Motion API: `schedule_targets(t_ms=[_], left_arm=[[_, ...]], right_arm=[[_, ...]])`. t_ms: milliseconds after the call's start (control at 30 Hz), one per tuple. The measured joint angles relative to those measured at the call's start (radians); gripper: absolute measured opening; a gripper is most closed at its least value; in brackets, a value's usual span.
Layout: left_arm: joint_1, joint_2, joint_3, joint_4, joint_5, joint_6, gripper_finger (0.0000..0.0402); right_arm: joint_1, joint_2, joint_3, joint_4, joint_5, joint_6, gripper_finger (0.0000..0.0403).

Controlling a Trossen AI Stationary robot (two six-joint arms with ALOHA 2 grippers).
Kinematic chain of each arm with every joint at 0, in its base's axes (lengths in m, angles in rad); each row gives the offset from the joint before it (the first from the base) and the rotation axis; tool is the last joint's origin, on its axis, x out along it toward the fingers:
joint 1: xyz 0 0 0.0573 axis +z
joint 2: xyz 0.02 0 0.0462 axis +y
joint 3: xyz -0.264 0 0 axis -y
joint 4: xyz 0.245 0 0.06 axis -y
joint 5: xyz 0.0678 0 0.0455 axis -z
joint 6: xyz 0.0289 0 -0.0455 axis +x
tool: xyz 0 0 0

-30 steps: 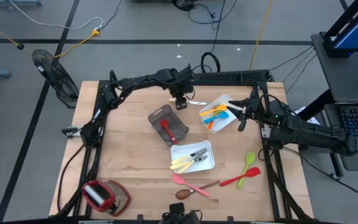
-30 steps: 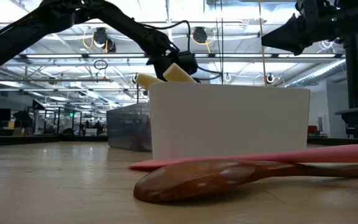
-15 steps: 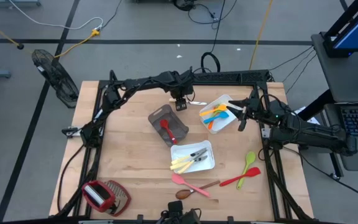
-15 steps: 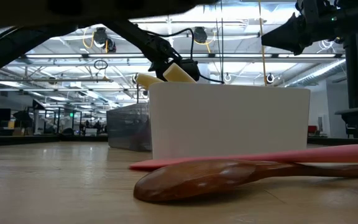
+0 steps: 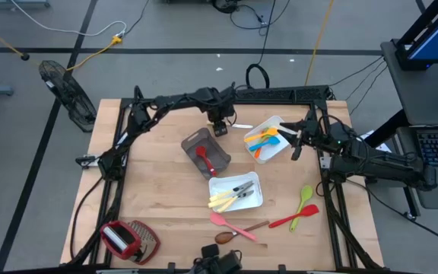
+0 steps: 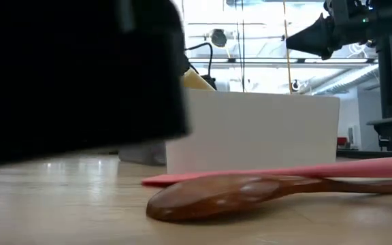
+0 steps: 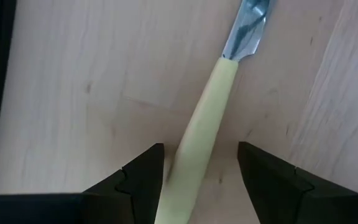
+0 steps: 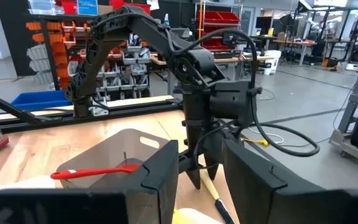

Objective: Pick & Place Kitchen Items
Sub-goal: Put the yellow table knife into the bottom white bin

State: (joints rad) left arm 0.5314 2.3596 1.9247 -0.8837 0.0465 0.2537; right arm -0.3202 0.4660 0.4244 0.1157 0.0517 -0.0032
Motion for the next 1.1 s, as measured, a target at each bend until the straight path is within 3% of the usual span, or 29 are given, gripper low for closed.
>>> schedule_targets(t_ms=[167,400,500,1100], left_arm=[[0.007,0.0,0.0,-0.033,0.027,0.017,0.0185],[-0.006,0.0,0.0,-0.039,0.011,0.068,0.0086],[-0.019,0.0,0.0,-0.043,-0.039,0.067,0.0081],[-0.017,-0.003,0.0,-0.041,-0.037,0.062,0.0077]], right_arm=[[0.0,0.0,0.0,0.023,0.0,0.0,0.0116],[0.0,0.0,0.0,0.044,0.0,0.0,0.0116],[0.0,0.0,0.0,0.045,0.0,0.0,0.0116],[0.0,0.0,0.0,0.045,0.0,0.0,0.0116]])
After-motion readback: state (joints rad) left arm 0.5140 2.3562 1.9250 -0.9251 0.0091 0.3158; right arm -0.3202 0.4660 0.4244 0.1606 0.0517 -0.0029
